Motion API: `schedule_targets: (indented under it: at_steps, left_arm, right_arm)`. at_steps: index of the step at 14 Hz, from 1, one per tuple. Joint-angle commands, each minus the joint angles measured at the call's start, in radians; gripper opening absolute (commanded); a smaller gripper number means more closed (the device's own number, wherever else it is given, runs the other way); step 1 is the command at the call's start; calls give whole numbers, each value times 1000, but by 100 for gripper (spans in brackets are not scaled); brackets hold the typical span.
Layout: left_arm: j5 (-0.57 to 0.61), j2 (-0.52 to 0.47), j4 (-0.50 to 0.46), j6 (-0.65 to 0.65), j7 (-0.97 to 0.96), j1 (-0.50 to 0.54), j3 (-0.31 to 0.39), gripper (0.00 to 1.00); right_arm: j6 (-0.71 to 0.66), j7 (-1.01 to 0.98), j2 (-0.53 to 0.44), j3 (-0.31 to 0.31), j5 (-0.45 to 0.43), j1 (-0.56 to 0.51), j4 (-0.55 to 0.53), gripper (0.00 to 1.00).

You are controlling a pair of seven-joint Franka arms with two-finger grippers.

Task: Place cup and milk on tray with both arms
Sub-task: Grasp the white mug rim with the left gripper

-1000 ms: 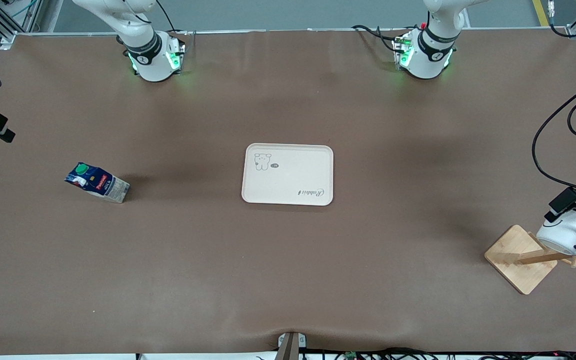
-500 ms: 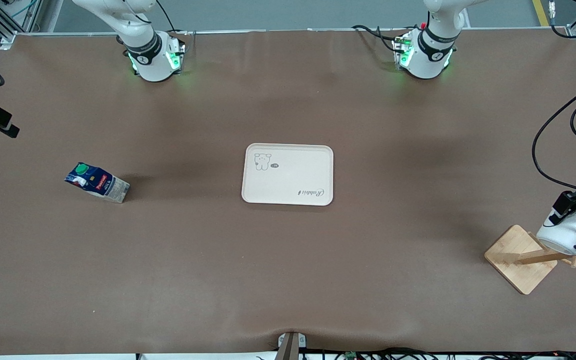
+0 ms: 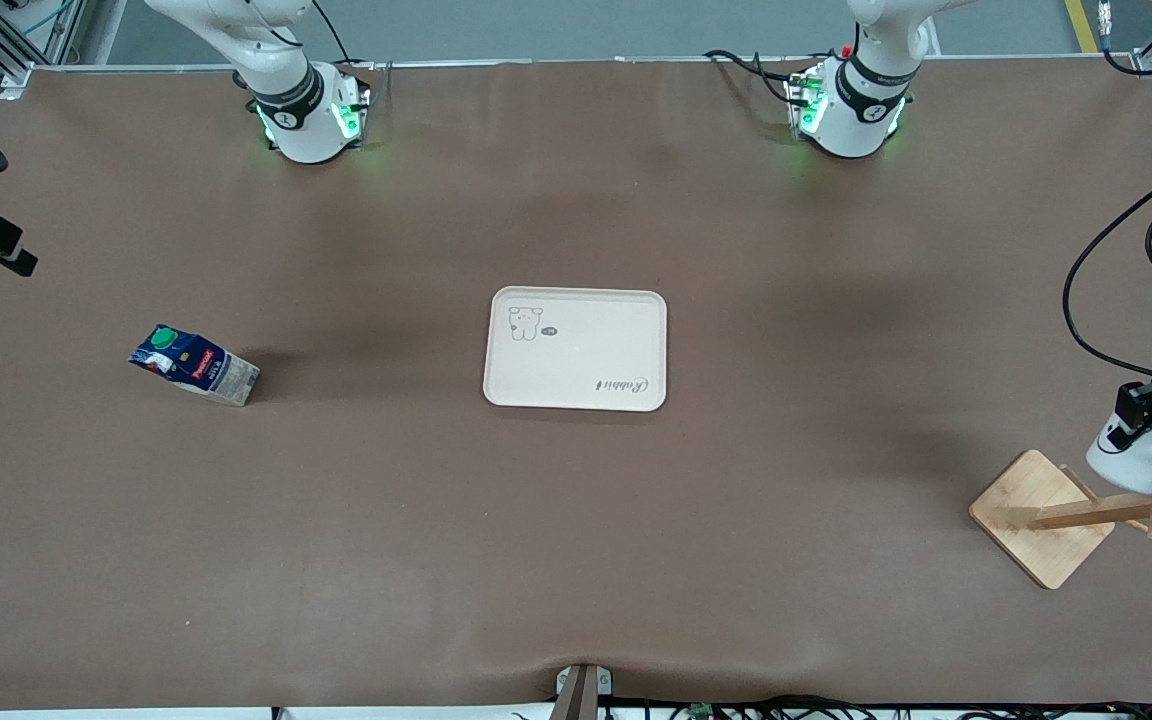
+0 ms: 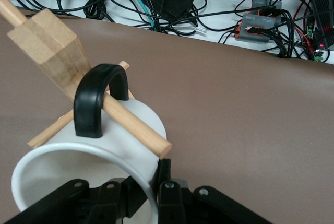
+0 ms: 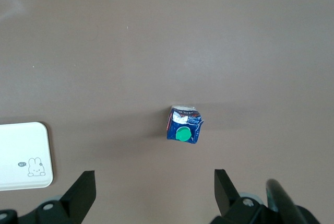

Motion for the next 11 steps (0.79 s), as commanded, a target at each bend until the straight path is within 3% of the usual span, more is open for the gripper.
schedule_targets:
  at_steps: [1,6,11]
  left_arm:
    - [-6,-2,13,-3,19,5,-4,0]
    - [0,-23,129,-270,-71,2,-22,0]
    - [62,-57,145,-376,-227,-1,-73,0]
  right_arm:
    - [24,-9,12,12,-7,-20,23,100]
    - [17,-11,14,12,-7,-18,23,100]
    - [-32,-11,14,12,-4,-15,21,100]
